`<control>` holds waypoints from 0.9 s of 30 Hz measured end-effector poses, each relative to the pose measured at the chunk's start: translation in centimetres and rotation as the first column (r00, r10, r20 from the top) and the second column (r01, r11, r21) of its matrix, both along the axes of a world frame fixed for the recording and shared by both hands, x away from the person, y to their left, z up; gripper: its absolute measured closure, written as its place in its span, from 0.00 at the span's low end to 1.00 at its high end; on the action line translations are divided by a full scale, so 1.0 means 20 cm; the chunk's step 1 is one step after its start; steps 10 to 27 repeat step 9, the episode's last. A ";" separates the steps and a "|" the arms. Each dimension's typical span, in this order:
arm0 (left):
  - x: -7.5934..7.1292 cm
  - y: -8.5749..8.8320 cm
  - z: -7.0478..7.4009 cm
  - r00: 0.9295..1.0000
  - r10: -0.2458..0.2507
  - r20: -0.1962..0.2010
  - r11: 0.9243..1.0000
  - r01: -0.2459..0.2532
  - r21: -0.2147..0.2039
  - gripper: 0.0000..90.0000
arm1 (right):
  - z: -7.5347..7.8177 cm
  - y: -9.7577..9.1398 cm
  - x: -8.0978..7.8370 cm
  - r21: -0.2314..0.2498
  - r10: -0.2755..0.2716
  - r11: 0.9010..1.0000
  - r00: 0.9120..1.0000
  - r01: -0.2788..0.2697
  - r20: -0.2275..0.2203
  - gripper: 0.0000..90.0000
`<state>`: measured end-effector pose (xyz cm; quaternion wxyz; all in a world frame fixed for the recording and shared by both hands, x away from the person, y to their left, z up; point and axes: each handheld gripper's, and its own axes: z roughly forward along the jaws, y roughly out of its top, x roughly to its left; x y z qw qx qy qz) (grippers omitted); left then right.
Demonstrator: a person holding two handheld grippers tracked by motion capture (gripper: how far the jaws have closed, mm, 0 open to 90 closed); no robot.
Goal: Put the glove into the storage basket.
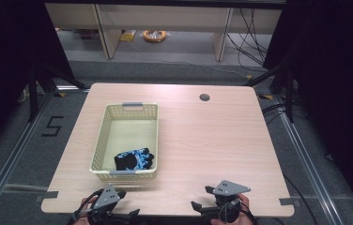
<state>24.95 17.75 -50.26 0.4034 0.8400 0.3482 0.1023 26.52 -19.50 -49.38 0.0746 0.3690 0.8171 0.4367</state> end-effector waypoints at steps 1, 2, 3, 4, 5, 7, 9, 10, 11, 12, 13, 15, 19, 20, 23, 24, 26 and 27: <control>0.00 0.00 0.00 1.000 0.006 0.005 1.000 -0.006 -0.003 0.24 | 0.00 0.00 0.00 -0.006 -0.012 1.000 1.000 0.012 -0.001 0.27; 0.00 -0.01 -0.01 1.000 0.011 -0.002 1.000 -0.011 -0.027 0.24 | 0.00 0.00 0.00 -0.002 -0.004 1.000 1.000 0.004 -0.003 0.27; 0.00 -0.01 -0.01 1.000 0.009 -0.003 1.000 -0.009 -0.026 0.24 | 0.00 0.00 0.00 -0.006 0.007 1.000 1.000 -0.007 -0.014 0.27; 0.00 -0.01 -0.01 1.000 0.004 -0.001 1.000 -0.004 -0.019 0.24 | 0.00 0.00 0.00 -0.007 0.007 1.000 1.000 -0.007 -0.013 0.27; 0.00 -0.01 -0.01 1.000 0.004 -0.001 1.000 -0.004 -0.019 0.24 | 0.00 0.00 0.00 -0.007 0.007 1.000 1.000 -0.007 -0.013 0.27; 0.00 -0.01 -0.01 1.000 0.011 -0.007 1.000 -0.011 -0.014 0.24 | 0.00 -0.01 0.00 -0.009 0.004 1.000 1.000 -0.004 -0.016 0.27; 0.00 -0.01 -0.01 1.000 0.018 -0.014 1.000 -0.018 -0.011 0.24 | 0.00 0.00 0.00 -0.005 -0.006 1.000 1.000 0.006 -0.025 0.27; 0.00 -0.01 -0.01 1.000 0.018 -0.014 1.000 -0.018 -0.011 0.24 | 0.00 0.00 0.00 -0.005 -0.006 1.000 1.000 0.006 -0.025 0.27; 0.00 -0.01 -0.01 1.000 0.018 -0.014 1.000 -0.018 -0.011 0.24 | 0.00 0.00 0.00 -0.005 -0.006 1.000 1.000 0.006 -0.025 0.27; 0.00 -0.01 -0.01 1.000 0.018 -0.014 1.000 -0.018 -0.011 0.24 | 0.00 0.00 0.00 -0.005 -0.006 1.000 1.000 0.006 -0.025 0.27; 0.00 -0.01 -0.01 1.000 0.018 -0.014 1.000 -0.018 -0.011 0.24 | 0.00 0.00 0.00 -0.005 -0.006 1.000 1.000 0.006 -0.025 0.27; 0.00 -0.01 -0.01 1.000 0.018 -0.014 1.000 -0.018 -0.011 0.24 | 0.00 0.00 0.00 -0.005 -0.006 1.000 1.000 0.006 -0.025 0.27; 0.00 -0.01 -0.01 1.000 0.018 -0.014 1.000 -0.018 -0.011 0.24 | 0.00 0.00 0.00 -0.005 -0.006 1.000 1.000 0.006 -0.025 0.27; 0.00 -0.01 -0.01 1.000 0.018 -0.014 1.000 -0.018 -0.011 0.24 | 0.00 0.00 0.00 -0.005 -0.006 1.000 1.000 0.006 -0.025 0.27; 0.00 -0.01 -0.01 1.000 0.018 -0.014 1.000 -0.018 -0.011 0.24 | 0.00 0.00 0.00 -0.005 -0.006 1.000 1.000 0.006 -0.025 0.27; 0.00 -0.01 -0.01 1.000 0.018 -0.014 1.000 -0.018 -0.011 0.24 | 0.00 0.00 0.00 -0.005 -0.006 1.000 1.000 0.006 -0.025 0.27; 0.00 -0.01 -0.01 1.000 0.018 -0.014 1.000 -0.018 -0.011 0.24 | 0.00 0.00 0.00 -0.005 -0.006 1.000 1.000 0.006 -0.025 0.27; 0.00 -0.01 -0.01 1.000 0.018 -0.014 1.000 -0.018 -0.011 0.24 | 0.00 0.00 0.00 -0.005 -0.006 1.000 1.000 0.006 -0.025 0.27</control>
